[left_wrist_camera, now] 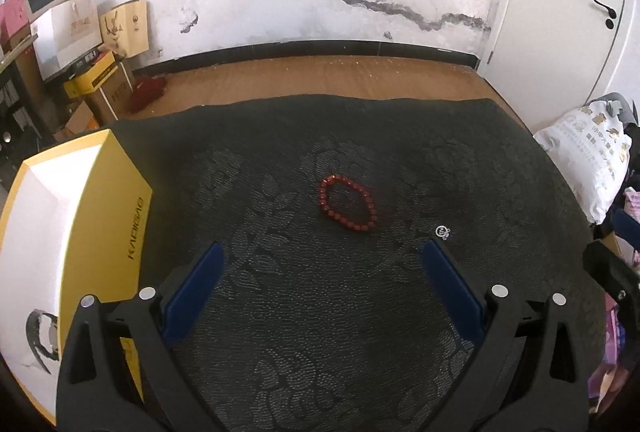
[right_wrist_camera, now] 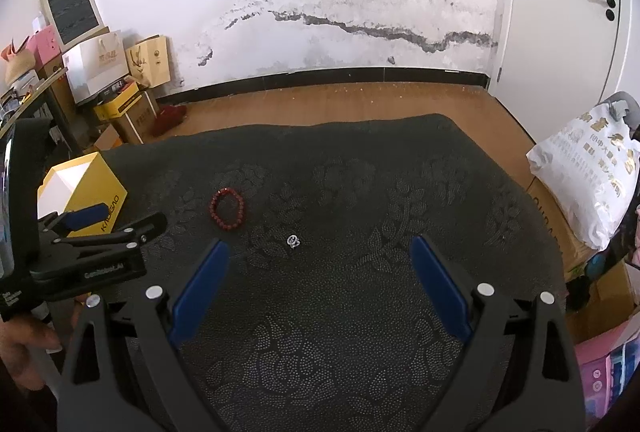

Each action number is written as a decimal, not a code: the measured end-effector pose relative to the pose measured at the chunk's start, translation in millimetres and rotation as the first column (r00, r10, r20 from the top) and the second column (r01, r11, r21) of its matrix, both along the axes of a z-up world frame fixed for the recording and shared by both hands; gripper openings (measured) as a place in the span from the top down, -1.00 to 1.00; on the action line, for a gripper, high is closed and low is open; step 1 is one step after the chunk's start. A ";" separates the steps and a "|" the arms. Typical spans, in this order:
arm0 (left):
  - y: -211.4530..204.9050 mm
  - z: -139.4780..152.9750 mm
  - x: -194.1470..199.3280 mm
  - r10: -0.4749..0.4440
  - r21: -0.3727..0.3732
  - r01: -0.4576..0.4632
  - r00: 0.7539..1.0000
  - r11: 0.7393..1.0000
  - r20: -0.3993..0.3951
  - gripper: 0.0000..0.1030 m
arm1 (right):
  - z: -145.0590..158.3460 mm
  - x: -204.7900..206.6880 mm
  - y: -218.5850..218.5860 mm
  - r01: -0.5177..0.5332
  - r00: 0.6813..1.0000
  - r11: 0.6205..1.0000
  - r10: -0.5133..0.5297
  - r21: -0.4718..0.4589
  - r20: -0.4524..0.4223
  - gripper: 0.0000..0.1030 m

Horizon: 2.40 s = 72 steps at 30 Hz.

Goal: Organize jewelry
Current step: 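Grasp the red bead bracelet with the left tool, then grasp the small silver charm with the right tool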

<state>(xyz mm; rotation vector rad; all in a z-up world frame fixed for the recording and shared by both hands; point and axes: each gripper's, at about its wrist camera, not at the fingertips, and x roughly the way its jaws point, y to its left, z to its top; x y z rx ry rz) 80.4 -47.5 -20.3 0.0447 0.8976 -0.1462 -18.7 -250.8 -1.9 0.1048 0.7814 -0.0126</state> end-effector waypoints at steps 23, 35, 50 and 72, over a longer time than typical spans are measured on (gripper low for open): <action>-53.1 -111.2 103.0 0.053 0.061 -0.048 0.995 0.997 -0.079 -0.88 | -26.3 34.9 -13.7 -0.006 0.998 1.000 0.008 0.031 -0.064 -0.73; -47.7 -101.4 97.1 0.091 0.081 -0.088 0.995 0.993 -0.034 0.71 | -32.3 36.9 -13.4 -0.002 0.997 1.000 0.003 0.027 -0.072 -0.74; 11.1 -24.4 59.0 0.086 -0.027 -0.085 0.996 0.996 0.013 0.86 | -63.7 58.3 -6.1 -0.041 0.992 0.999 0.037 -0.032 -0.125 -0.73; 79.6 9.6 20.7 0.082 -0.131 -0.083 0.997 0.988 -0.018 0.86 | -131.5 108.0 33.7 -0.376 0.917 0.924 0.362 -0.063 -0.167 0.39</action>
